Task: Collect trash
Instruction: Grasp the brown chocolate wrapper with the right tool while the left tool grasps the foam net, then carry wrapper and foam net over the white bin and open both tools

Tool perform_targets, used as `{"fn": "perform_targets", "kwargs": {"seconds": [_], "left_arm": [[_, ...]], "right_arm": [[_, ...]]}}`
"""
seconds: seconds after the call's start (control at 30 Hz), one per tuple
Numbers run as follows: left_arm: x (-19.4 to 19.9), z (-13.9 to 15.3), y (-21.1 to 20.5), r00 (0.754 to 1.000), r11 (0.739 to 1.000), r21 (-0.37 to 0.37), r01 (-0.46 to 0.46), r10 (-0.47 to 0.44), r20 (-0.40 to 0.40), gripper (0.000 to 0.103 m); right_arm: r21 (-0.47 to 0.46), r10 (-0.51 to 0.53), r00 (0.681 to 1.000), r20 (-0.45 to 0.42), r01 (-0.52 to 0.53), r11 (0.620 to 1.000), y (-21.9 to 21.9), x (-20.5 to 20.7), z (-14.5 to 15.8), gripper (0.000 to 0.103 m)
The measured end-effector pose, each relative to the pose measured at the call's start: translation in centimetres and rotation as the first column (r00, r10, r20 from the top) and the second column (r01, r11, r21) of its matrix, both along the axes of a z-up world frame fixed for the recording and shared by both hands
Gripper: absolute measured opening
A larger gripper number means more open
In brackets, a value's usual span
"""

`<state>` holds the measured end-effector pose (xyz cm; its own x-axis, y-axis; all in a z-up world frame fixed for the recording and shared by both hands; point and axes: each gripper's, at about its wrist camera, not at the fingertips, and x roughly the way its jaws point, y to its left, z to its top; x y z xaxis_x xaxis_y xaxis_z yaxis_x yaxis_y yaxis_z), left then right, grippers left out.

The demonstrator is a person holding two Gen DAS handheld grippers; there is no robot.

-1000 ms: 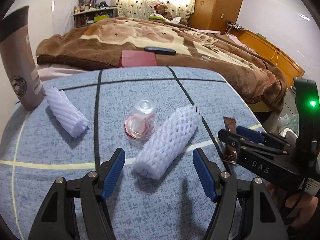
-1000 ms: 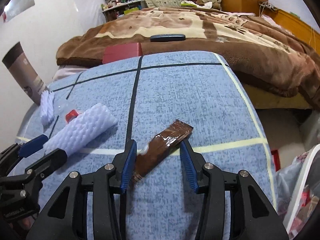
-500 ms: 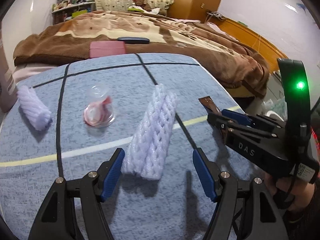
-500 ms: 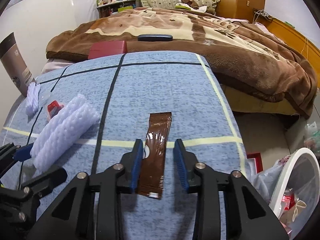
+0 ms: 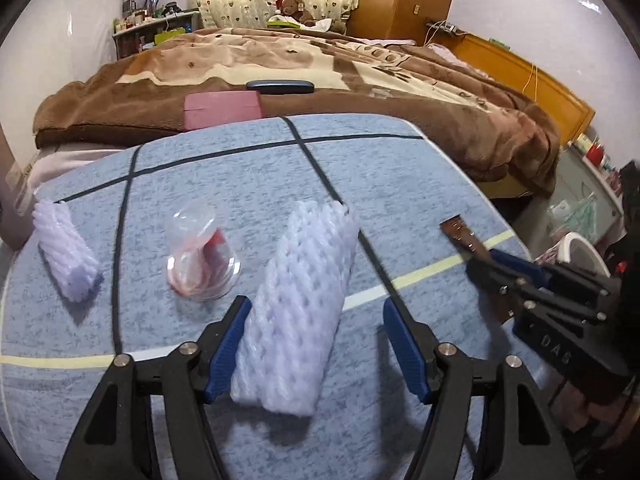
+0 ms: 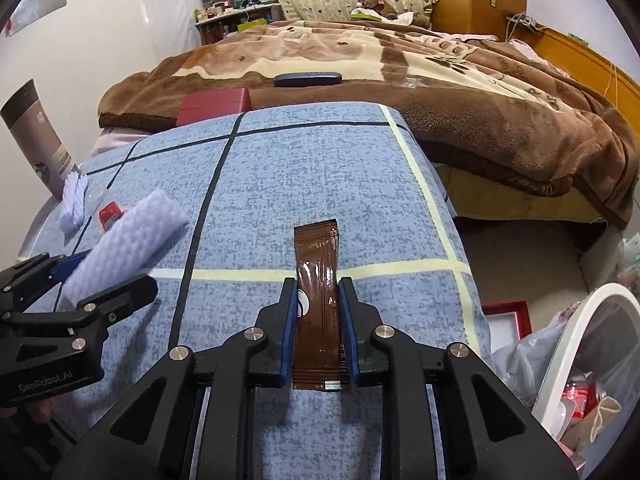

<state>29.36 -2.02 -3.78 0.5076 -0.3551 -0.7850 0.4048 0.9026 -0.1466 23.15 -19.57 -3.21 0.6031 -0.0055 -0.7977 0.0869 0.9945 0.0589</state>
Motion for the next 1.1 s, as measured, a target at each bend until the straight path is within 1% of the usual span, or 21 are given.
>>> {"fn": "perform_targets", "kwargs": {"seconds": [0.17,0.23,0.33,0.37,0.4,0.5,0.53,0.63,0.8,0.93,1.1], "left_arm": [[0.2,-0.2,-0.9,1.0,1.0,0.031,0.001,-0.002,0.012,0.067],[0.2,-0.2,-1.1,1.0,0.999,0.048,-0.001,0.0,0.017,0.061],[0.3,-0.1,-1.1,1.0,0.999,0.033,-0.019,0.019,0.001,0.052],[0.2,0.0,-1.2,1.0,0.999,0.032,-0.019,0.019,0.0,0.043],[0.0,0.0,-1.3,1.0,1.0,0.027,-0.014,0.014,-0.003,0.036],[-0.2,0.0,-1.8,1.0,0.999,0.043,-0.021,0.02,0.002,0.032],[-0.2,0.0,-1.8,1.0,0.999,0.031,-0.023,0.023,-0.003,0.03],[-0.4,0.0,-1.7,0.999,0.999,0.006,-0.04,0.04,-0.017,0.029],[-1.4,0.3,-1.9,0.999,0.999,0.0,-0.043,0.043,-0.012,0.028],[-2.6,1.1,-1.9,0.999,0.999,-0.019,-0.047,0.047,0.006,0.028],[-3.8,2.3,-1.9,0.998,0.998,-0.026,-0.05,0.051,0.029,0.028]], "right_arm": [[0.005,-0.002,1.0,0.003,0.002,1.0,0.0,0.0,-0.1,0.021],[0.011,-0.003,1.0,0.004,0.003,1.0,-0.1,0.0,-0.1,0.021],[0.028,-0.005,1.0,0.009,0.004,1.0,-0.4,-0.1,-0.1,0.021],[0.035,-0.006,1.0,0.01,0.006,0.999,-0.5,-0.1,-0.1,0.021],[0.041,-0.007,1.0,0.012,0.006,0.999,-0.6,-0.3,-0.2,0.021],[0.054,-0.008,1.0,0.015,0.007,0.999,-0.7,-0.4,-0.2,0.021],[0.054,-0.007,1.0,0.015,0.006,0.999,-0.7,-0.4,-0.2,0.021],[0.057,-0.006,1.0,0.016,0.006,0.998,-0.7,-0.5,-0.2,0.021],[0.09,-0.013,1.0,0.02,0.011,0.996,-1.0,-0.8,-0.2,0.02],[0.106,-0.016,1.0,0.023,0.014,0.994,-1.2,-1.3,-0.1,0.02],[0.121,-0.016,0.999,0.033,0.012,0.993,-1.3,-2.4,0.4,0.02]]}}
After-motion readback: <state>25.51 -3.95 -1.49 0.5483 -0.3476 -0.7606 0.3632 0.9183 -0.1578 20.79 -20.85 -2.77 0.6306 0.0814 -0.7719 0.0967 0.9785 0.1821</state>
